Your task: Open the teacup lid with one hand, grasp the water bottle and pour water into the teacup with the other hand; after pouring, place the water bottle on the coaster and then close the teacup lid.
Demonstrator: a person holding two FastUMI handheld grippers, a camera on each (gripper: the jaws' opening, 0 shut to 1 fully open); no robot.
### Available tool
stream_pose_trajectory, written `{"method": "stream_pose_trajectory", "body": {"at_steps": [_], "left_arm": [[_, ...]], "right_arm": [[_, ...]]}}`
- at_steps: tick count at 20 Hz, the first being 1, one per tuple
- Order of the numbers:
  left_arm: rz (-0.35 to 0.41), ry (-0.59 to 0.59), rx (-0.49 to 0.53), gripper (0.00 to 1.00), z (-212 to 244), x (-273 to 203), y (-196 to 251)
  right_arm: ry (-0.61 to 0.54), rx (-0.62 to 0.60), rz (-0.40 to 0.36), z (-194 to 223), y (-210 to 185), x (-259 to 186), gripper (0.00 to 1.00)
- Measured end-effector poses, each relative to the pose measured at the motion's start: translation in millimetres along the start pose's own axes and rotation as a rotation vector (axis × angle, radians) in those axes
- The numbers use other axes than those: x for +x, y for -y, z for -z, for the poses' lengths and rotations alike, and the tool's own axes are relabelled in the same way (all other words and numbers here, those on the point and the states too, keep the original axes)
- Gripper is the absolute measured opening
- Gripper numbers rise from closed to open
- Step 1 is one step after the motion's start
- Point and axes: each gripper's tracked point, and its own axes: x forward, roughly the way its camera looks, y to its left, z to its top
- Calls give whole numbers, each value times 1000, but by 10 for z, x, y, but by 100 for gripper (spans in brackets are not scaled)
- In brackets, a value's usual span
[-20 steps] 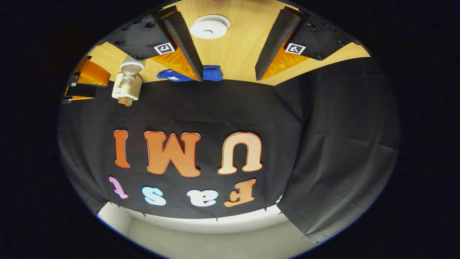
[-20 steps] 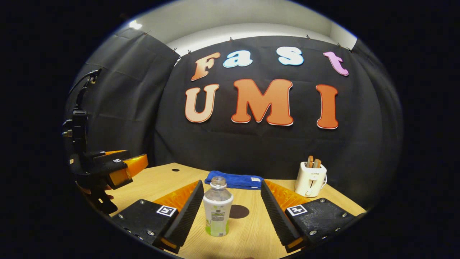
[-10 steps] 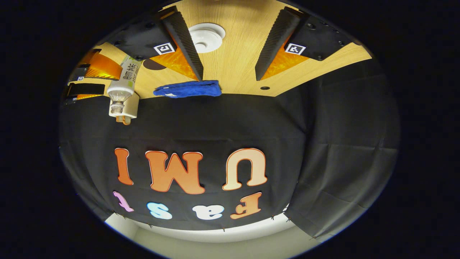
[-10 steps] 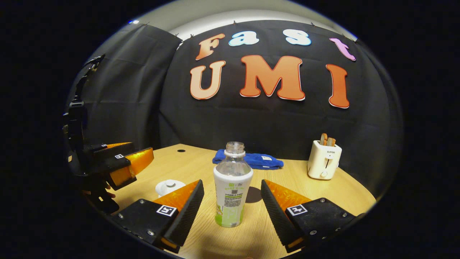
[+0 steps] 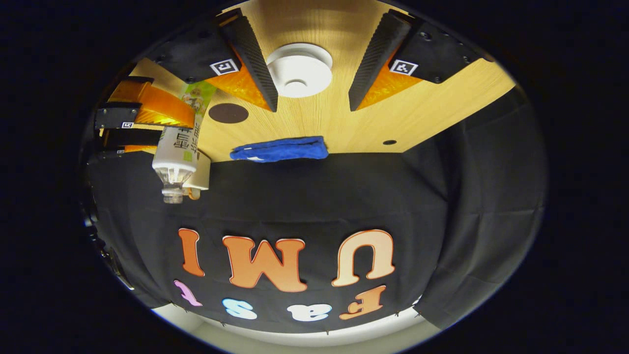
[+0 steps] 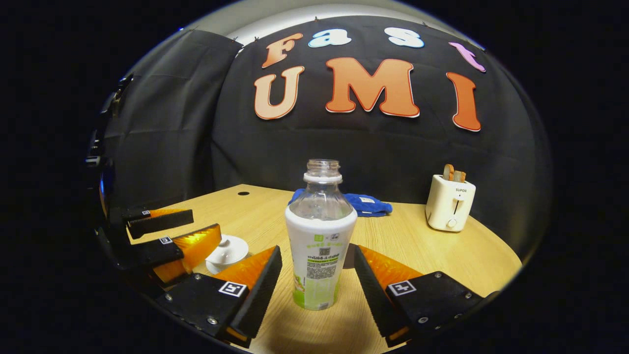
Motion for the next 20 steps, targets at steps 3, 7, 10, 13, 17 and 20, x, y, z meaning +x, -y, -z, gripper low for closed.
{"method": "stream_pose_trajectory", "body": {"at_steps": [3,7,10,13,17,20], "left_arm": [[10,-19,31,96,37,32,50],[13,-24,63,93,75,155,140],[12,-48,67,93,134,202,172],[0,-30,50,85,107,244,139],[-4,-55,62,76,158,265,137],[12,-61,63,63,150,282,169]], "right_arm": [[-16,6,0,64,5,45,87],[-45,8,14,220,44,144,87],[-62,34,4,295,24,183,87],[-56,31,-2,313,13,209,83],[-48,12,-5,300,10,184,67],[-34,9,-2,244,58,140,66]]}}
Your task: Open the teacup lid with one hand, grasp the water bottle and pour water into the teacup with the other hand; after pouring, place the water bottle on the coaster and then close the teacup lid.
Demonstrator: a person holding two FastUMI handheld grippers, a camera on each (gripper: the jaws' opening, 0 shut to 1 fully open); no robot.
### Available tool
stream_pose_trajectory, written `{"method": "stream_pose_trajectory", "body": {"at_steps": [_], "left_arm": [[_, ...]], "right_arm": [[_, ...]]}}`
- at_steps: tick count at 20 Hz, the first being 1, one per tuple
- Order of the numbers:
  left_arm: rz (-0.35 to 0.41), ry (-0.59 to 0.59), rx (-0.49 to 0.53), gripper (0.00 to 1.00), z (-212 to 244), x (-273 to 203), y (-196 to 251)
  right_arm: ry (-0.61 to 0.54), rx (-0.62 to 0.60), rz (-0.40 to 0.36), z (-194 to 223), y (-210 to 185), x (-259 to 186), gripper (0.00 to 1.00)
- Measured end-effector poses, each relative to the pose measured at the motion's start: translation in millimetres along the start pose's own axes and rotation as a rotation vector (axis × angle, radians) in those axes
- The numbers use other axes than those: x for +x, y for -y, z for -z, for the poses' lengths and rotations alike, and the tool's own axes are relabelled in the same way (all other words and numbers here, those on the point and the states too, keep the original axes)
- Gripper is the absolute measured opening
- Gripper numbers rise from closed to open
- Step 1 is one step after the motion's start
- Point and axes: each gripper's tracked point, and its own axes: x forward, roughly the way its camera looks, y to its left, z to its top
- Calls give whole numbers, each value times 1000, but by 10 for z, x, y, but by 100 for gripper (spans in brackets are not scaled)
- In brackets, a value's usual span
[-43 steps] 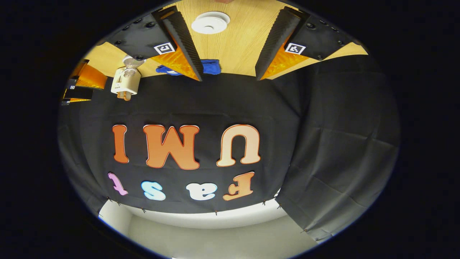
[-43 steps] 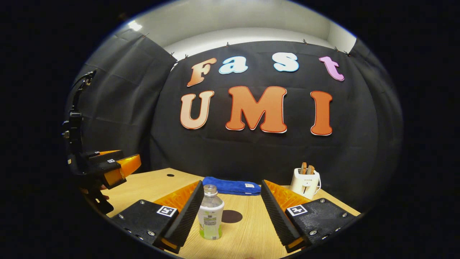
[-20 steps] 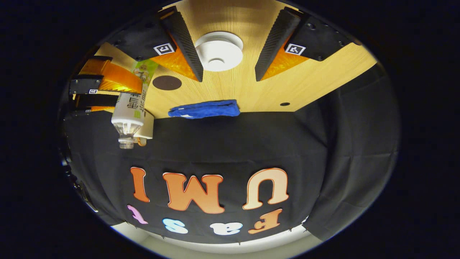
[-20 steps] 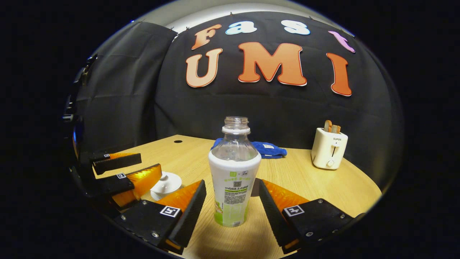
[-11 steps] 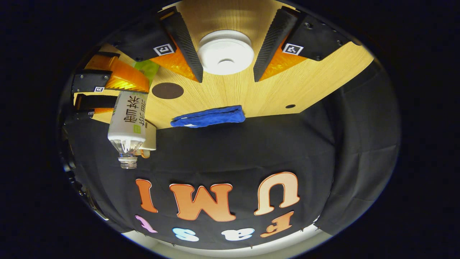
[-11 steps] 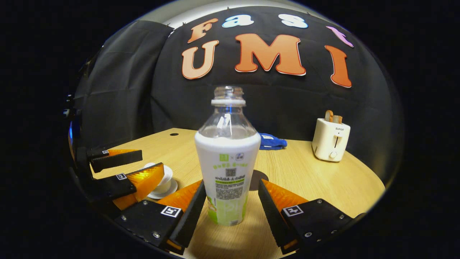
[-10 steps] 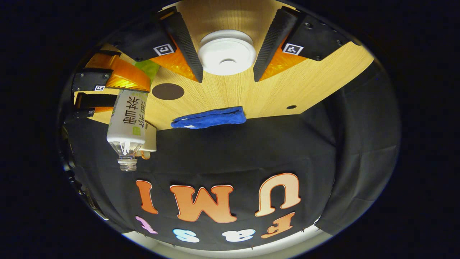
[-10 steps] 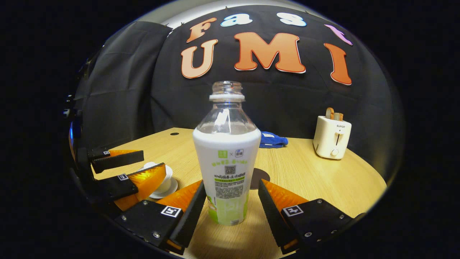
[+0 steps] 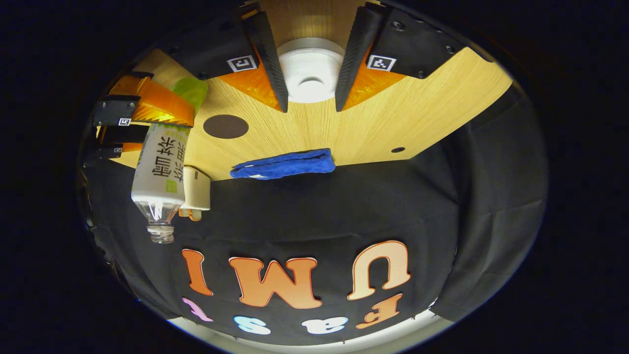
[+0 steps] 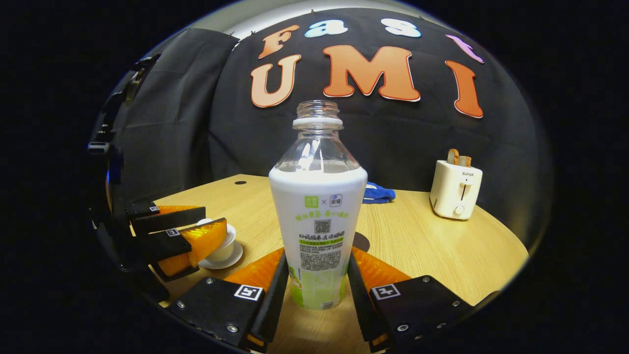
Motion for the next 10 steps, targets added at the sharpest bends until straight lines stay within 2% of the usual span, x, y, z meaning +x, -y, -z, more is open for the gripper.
{"method": "stream_pose_trajectory", "body": {"at_steps": [3,4,8,10], "left_arm": [[10,-17,5,62,26,31,20],[8,-17,8,51,15,40,24],[-19,-7,-12,50,-30,29,-31],[-16,-7,-35,34,-23,6,-36]], "right_arm": [[14,-12,21,-62,122,-79,66],[17,-12,29,-59,162,-104,66],[26,-18,67,-84,342,-178,66],[26,-23,89,-72,422,-210,66]]}}
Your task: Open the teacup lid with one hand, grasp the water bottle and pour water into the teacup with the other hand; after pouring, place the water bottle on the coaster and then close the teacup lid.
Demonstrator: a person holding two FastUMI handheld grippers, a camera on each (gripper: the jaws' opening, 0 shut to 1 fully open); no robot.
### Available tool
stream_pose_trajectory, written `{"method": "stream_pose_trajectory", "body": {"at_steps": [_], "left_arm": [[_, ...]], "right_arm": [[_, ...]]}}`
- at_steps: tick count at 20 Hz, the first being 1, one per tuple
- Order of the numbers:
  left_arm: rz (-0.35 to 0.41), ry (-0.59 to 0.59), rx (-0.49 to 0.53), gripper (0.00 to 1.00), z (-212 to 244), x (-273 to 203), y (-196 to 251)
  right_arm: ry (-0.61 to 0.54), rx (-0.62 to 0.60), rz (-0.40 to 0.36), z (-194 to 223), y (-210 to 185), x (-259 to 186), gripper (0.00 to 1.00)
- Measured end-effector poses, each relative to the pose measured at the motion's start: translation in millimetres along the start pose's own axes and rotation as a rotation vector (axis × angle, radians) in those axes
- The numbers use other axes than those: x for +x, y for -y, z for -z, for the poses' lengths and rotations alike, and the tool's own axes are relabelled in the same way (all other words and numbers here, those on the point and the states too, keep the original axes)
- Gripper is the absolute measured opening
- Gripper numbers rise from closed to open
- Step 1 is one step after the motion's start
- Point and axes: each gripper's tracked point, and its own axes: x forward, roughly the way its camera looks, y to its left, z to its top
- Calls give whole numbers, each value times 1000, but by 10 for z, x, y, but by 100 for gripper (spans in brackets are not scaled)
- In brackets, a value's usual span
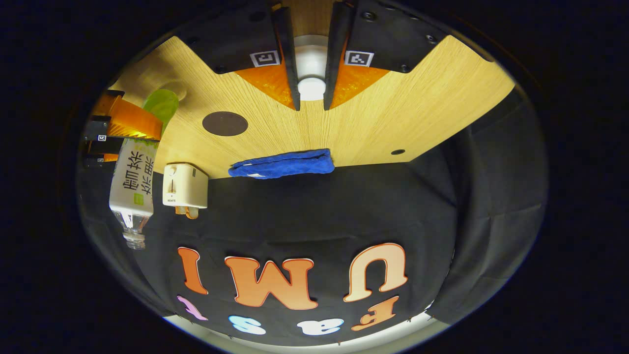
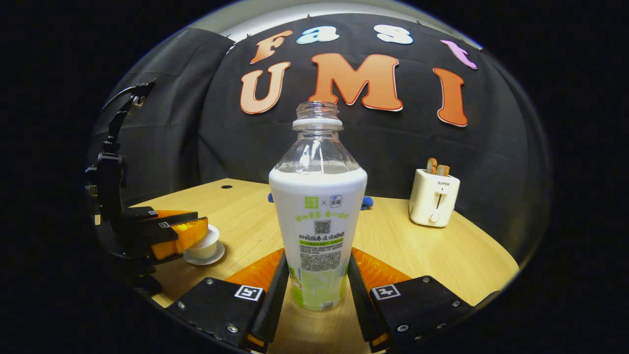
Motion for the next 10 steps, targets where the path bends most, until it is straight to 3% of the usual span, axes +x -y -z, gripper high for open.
{"method": "stream_pose_trajectory", "body": {"at_steps": [5,6,7,10], "left_arm": [[2,27,-20,28,-78,-33,-10],[8,32,-23,28,-94,-56,12],[4,45,-21,28,-126,-61,-5],[-7,72,-10,27,-221,-111,-61]], "right_arm": [[9,-4,26,-34,115,-45,66],[7,-4,30,-30,127,-52,62],[4,-7,31,-19,124,-55,66],[3,-30,40,-27,122,-64,65]]}}
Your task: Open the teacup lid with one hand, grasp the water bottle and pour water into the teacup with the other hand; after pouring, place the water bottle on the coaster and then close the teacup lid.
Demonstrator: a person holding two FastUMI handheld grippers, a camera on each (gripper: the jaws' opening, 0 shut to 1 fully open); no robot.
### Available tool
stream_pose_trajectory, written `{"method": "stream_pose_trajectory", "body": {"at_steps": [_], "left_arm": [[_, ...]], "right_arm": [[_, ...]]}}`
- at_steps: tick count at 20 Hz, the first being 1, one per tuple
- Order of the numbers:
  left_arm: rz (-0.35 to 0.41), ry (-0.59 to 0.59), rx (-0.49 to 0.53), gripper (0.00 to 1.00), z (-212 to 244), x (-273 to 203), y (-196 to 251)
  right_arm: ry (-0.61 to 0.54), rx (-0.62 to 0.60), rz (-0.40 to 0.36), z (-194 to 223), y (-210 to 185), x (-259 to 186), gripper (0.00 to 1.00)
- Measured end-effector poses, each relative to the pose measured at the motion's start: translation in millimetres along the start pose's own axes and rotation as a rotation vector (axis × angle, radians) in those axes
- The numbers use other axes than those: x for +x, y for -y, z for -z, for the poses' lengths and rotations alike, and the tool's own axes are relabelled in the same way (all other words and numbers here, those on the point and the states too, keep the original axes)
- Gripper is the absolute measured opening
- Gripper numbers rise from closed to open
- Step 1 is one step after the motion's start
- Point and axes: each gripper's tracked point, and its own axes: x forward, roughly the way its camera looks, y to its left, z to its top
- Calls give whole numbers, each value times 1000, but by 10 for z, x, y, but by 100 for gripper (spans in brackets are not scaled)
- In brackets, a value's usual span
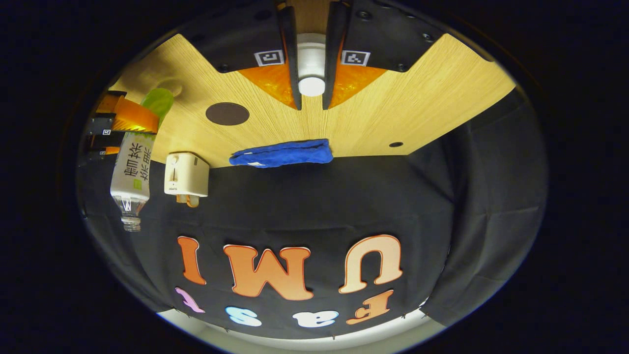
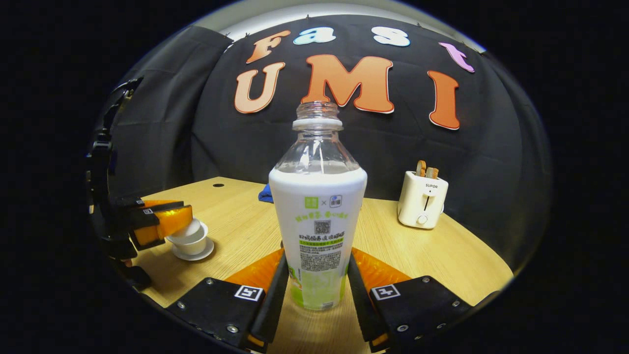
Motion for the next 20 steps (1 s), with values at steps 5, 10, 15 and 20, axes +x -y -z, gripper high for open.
{"method": "stream_pose_trajectory", "body": {"at_steps": [5,10,15,20], "left_arm": [[-32,23,18,28,-101,-60,-179],[-69,20,28,28,-85,-108,-402],[-92,20,12,28,-60,-160,-585],[-106,17,16,28,-17,-206,-727]], "right_arm": [[-5,-81,54,-33,101,19,66],[8,-237,140,-149,276,57,65],[14,-431,198,-202,271,116,65],[13,-581,212,-169,151,226,65]]}}
